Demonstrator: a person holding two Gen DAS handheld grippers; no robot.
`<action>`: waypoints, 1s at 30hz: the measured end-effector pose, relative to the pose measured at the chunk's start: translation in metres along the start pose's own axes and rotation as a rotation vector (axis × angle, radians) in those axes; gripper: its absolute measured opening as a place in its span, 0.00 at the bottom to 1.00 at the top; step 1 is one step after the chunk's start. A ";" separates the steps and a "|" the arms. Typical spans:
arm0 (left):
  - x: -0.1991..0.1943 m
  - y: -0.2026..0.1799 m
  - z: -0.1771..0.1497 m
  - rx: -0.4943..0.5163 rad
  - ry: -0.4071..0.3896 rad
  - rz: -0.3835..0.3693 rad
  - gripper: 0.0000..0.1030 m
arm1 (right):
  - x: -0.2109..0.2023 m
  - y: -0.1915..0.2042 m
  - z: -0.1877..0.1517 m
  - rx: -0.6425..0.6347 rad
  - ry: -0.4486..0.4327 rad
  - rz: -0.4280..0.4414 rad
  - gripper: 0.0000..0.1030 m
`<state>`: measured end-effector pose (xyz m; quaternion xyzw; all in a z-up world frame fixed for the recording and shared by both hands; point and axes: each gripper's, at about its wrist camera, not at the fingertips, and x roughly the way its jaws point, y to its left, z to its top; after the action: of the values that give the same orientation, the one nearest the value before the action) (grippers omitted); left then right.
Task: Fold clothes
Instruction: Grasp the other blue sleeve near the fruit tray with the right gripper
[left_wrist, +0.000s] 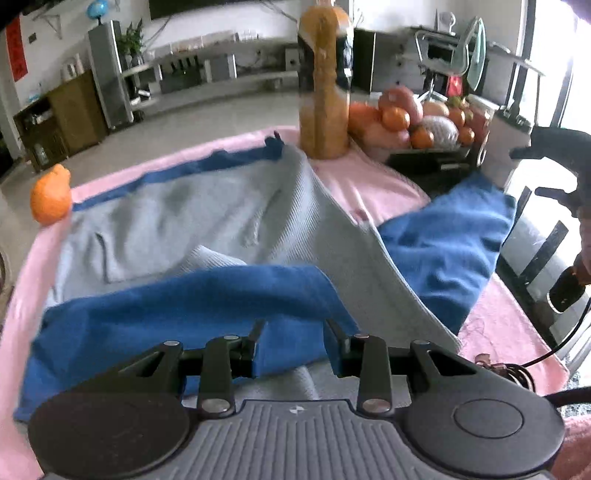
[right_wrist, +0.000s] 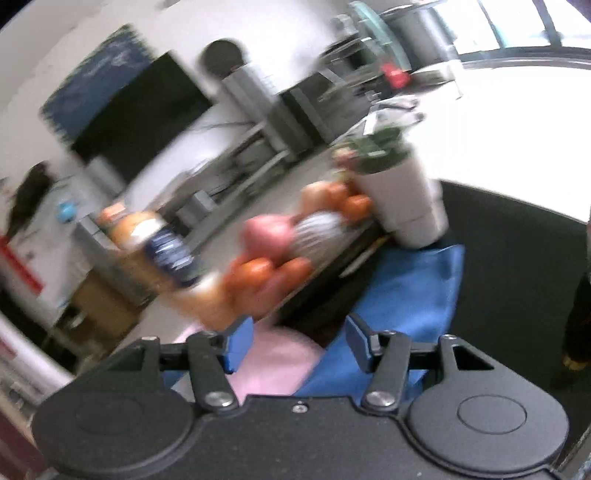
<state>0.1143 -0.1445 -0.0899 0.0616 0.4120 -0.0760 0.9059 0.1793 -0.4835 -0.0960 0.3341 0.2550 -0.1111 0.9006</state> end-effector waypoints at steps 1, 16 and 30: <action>0.005 -0.002 0.001 0.001 0.005 0.002 0.32 | 0.014 -0.012 0.005 0.013 0.017 -0.048 0.61; 0.047 -0.010 0.009 0.000 0.045 0.001 0.33 | 0.115 -0.075 0.030 -0.051 0.052 -0.345 0.26; -0.015 0.031 -0.003 -0.043 -0.022 0.033 0.33 | 0.033 0.004 0.038 -0.140 -0.150 -0.171 0.03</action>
<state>0.1082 -0.1118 -0.0790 0.0480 0.4023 -0.0528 0.9127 0.2227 -0.5065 -0.0871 0.2383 0.2216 -0.1943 0.9254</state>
